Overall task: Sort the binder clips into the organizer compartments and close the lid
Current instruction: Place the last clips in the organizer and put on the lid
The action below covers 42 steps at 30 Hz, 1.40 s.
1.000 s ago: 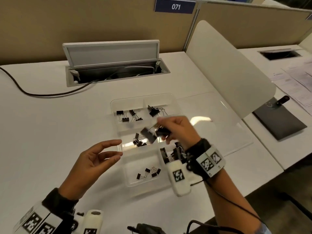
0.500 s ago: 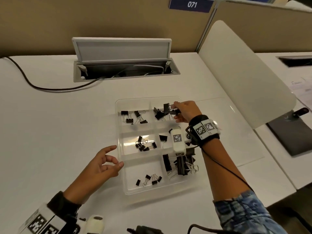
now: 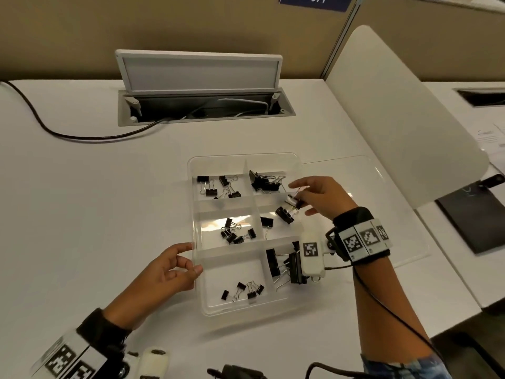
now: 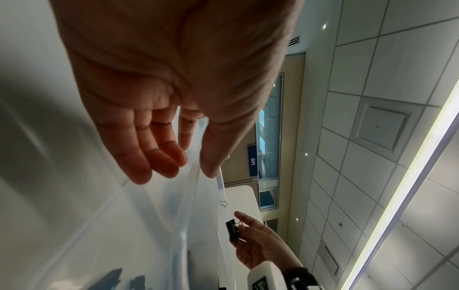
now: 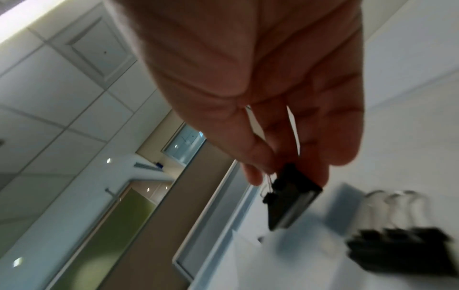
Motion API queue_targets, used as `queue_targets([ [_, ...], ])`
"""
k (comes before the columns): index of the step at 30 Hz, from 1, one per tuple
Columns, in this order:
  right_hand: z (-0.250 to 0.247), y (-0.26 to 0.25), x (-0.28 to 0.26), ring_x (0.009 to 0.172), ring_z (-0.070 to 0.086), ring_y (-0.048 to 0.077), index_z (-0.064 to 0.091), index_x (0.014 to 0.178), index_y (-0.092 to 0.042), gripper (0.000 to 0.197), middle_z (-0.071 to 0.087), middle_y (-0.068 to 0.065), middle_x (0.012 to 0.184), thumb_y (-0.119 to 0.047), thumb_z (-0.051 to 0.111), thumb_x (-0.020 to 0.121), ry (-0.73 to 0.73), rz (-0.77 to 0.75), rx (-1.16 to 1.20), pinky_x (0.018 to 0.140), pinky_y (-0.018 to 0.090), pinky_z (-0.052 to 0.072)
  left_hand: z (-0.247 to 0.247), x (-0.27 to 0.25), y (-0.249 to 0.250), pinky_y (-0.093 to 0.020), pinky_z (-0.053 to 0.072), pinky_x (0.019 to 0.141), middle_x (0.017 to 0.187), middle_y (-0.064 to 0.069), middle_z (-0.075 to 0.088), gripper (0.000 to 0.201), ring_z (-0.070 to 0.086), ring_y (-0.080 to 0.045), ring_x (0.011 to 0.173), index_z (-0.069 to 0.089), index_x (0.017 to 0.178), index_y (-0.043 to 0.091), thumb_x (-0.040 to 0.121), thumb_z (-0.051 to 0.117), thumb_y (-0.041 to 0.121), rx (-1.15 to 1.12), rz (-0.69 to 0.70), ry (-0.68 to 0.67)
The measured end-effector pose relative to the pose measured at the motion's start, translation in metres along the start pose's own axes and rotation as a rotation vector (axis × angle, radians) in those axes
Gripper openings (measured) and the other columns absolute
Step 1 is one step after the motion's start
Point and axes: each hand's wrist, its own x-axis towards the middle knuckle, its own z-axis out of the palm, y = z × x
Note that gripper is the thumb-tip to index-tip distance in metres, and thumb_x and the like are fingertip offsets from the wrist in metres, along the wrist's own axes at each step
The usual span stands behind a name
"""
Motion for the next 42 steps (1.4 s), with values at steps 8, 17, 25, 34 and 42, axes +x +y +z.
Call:
queue_targets([
  [8, 0.030, 0.011, -0.013, 0.085, 0.067, 0.021, 0.050, 0.127, -0.021, 0.044, 0.071, 0.010, 0.096, -0.007, 0.058, 0.085, -0.010, -0.033, -0.124, 0.081, 0.028, 0.054, 0.005, 0.001, 0.003, -0.018, 0.056, 0.069, 0.089, -0.004, 0.069, 0.088, 0.071, -0.019, 0.088, 0.050, 0.122, 0.028, 0.047, 0.075, 0.067, -0.010, -0.011, -0.003],
  [17, -0.008, 0.035, -0.047, 0.084, 0.067, 0.017, 0.063, 0.112, -0.017, 0.026, 0.071, 0.005, 0.091, -0.015, 0.060, 0.086, 0.263, -0.035, -0.129, 0.087, 0.039, 0.054, 0.004, -0.003, 0.000, -0.027, 0.058, 0.077, 0.087, -0.003, 0.070, 0.103, 0.071, -0.021, 0.090, 0.046, 0.124, 0.031, 0.035, 0.077, 0.071, -0.037, -0.016, -0.038],
  [25, -0.002, 0.084, -0.104, 0.085, 0.065, 0.019, 0.062, 0.115, -0.010, 0.030, 0.069, 0.007, 0.094, -0.024, 0.057, 0.089, 0.186, 0.121, -0.038, 0.077, 0.030, 0.056, 0.009, -0.010, 0.001, -0.026, 0.058, 0.073, 0.084, -0.001, 0.070, 0.106, 0.071, -0.020, 0.088, 0.042, 0.124, 0.033, 0.031, 0.079, 0.070, -0.070, -0.041, -0.064],
  [34, 0.025, 0.094, -0.119, 0.083, 0.065, 0.021, 0.051, 0.129, -0.013, 0.036, 0.068, 0.011, 0.097, -0.020, 0.048, 0.094, 0.212, 0.097, -0.022, 0.070, 0.026, 0.057, 0.012, -0.019, -0.002, -0.026, 0.058, 0.071, 0.082, -0.003, 0.068, 0.106, 0.071, -0.021, 0.085, 0.046, 0.125, 0.029, 0.032, 0.087, 0.058, -0.097, -0.048, -0.057],
  [42, 0.051, 0.088, -0.128, 0.088, 0.062, 0.021, 0.044, 0.135, -0.015, 0.039, 0.065, 0.012, 0.105, -0.020, 0.044, 0.096, 0.192, 0.061, 0.004, 0.066, 0.019, 0.055, -0.010, -0.031, -0.003, -0.027, 0.058, 0.070, 0.087, -0.008, 0.062, 0.093, 0.071, -0.015, 0.080, 0.047, 0.125, 0.031, 0.043, 0.087, 0.051, -0.100, -0.035, 0.002],
])
